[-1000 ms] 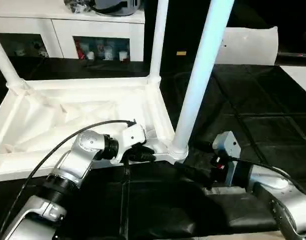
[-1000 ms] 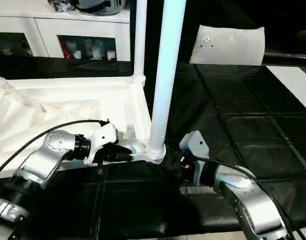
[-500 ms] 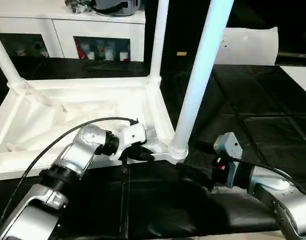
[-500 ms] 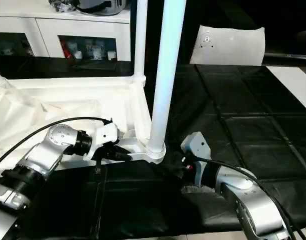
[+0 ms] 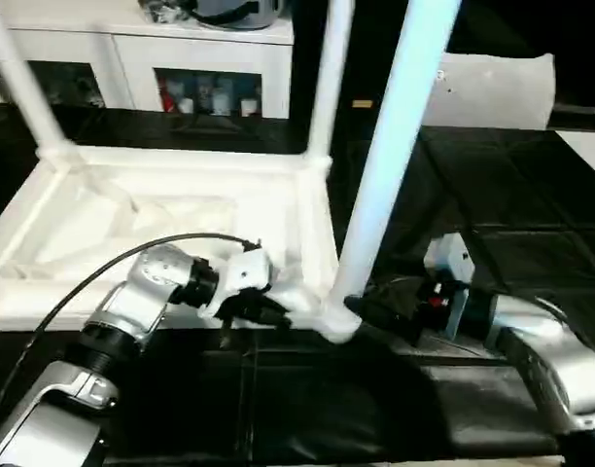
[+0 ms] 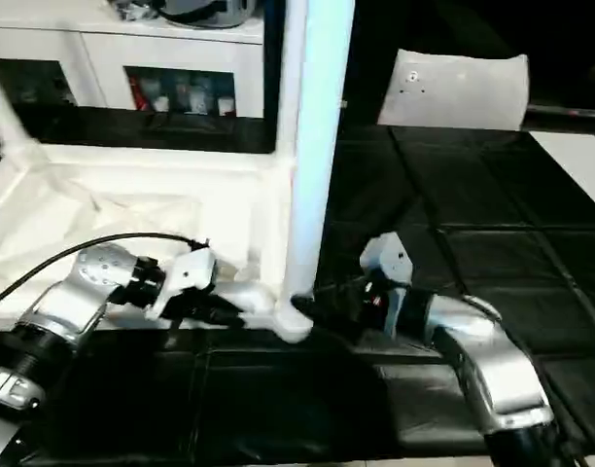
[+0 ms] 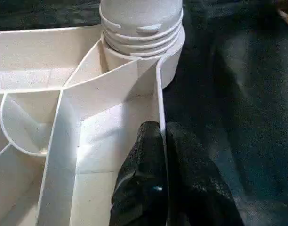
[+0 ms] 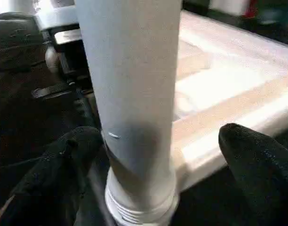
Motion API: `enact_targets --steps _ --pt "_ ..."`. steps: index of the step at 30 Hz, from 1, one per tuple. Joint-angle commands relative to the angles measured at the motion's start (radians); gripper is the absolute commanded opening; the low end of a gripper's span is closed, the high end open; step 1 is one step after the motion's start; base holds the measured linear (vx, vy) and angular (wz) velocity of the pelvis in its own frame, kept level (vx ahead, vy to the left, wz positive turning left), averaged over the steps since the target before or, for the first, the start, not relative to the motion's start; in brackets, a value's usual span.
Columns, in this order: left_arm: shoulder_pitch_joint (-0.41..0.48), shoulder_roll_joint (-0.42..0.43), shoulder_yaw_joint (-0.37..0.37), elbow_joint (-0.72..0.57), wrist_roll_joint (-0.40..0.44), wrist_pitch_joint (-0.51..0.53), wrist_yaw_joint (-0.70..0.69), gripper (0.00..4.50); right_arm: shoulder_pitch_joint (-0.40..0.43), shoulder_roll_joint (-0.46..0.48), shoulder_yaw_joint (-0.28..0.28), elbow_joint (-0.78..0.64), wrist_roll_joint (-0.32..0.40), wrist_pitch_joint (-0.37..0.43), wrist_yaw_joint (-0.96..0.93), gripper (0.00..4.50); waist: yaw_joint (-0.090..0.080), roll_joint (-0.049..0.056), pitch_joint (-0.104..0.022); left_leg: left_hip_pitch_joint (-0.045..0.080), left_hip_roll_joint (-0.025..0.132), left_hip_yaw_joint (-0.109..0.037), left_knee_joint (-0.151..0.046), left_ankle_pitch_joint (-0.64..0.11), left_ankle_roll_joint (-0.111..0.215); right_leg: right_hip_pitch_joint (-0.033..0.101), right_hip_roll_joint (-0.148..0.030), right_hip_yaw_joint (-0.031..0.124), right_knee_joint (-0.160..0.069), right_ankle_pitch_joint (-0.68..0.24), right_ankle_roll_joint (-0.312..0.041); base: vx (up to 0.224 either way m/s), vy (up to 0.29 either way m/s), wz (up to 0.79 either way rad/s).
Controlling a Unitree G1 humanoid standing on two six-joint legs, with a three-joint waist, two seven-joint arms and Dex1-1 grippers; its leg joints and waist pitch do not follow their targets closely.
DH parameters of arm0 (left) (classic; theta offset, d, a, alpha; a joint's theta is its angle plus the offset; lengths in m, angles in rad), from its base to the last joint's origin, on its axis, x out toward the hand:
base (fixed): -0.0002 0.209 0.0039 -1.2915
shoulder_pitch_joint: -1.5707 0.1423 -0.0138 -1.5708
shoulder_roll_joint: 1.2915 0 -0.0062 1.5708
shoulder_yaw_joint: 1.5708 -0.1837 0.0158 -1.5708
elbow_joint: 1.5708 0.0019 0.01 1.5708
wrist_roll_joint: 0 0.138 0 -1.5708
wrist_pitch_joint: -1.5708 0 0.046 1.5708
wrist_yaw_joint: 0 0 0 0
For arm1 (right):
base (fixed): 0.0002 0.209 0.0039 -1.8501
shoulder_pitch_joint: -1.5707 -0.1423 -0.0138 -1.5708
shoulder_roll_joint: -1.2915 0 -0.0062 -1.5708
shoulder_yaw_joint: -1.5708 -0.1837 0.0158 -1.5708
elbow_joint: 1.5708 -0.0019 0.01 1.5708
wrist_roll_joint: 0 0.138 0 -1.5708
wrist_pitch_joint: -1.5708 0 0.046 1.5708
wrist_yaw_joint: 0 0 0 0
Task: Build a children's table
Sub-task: Rotate leg to tighten
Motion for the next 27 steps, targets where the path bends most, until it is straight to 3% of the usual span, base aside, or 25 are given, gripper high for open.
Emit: enact_targets --steps 1,5,11,17,23,27 --pt "-0.003 -0.011 -0.037 0.004 -0.018 -0.058 -0.066 0.0 -0.026 -0.014 0.009 0.037 0.012 -0.013 0.061 4.2 -0.002 -0.007 -0.053 0.003 0.075 -0.012 -0.075 -0.03 0.095 0.045 -0.119 0.051 -0.067 0.012 -0.278 0.0 0.0 0.0" --pt "-0.012 -0.006 -0.055 0.018 -0.009 -0.084 -0.102 0.0 -0.066 -0.021 0.04 0.106 0.0 -0.04 0.144 3.86 0.005 -0.008 -0.053 0.007 0.077 -0.007 -0.076 -0.036 0.088 0.041 -0.118 0.05 -0.067 -0.006 -0.275 0.0 0.0 0.0" --pt "-0.029 0.006 -0.074 0.031 0.006 -0.113 -0.164 0.0 -0.113 -0.038 0.081 0.181 -0.016 -0.061 0.261 3.34 0.017 -0.009 -0.058 0.005 0.078 -0.002 -0.074 -0.005 0.1 0.043 -0.121 0.047 -0.059 0.041 -0.278 0.0 0.0 0.0" --pt "-0.038 0.002 -0.08 0.045 0.009 -0.127 -0.187 0.0 -0.133 -0.032 0.101 0.219 -0.029 -0.084 0.31 2.91 0.022 -0.011 -0.058 0.005 0.078 0.0 -0.073 -0.009 0.097 0.042 -0.12 0.045 -0.058 0.04 -0.281 0.0 0.0 0.0" --pt "-0.053 -0.002 -0.083 0.059 0.009 -0.13 -0.202 0.0 -0.143 -0.028 0.119 0.228 -0.027 -0.075 0.344 2.28 0.029 -0.003 -0.06 0.006 0.08 0.001 -0.073 -0.006 0.092 0.042 -0.119 0.044 -0.055 0.061 -0.286 0.0 0.0 0.0" --pt "-0.06 -0.003 -0.081 0.069 0.009 -0.131 -0.205 0.0 -0.141 -0.024 0.124 0.226 -0.028 -0.073 0.352 2.1 0.032 -0.005 -0.06 0.006 0.081 0.002 -0.074 -0.012 0.088 0.041 -0.119 0.044 -0.055 0.062 -0.288 0.0 0.0 0.0"
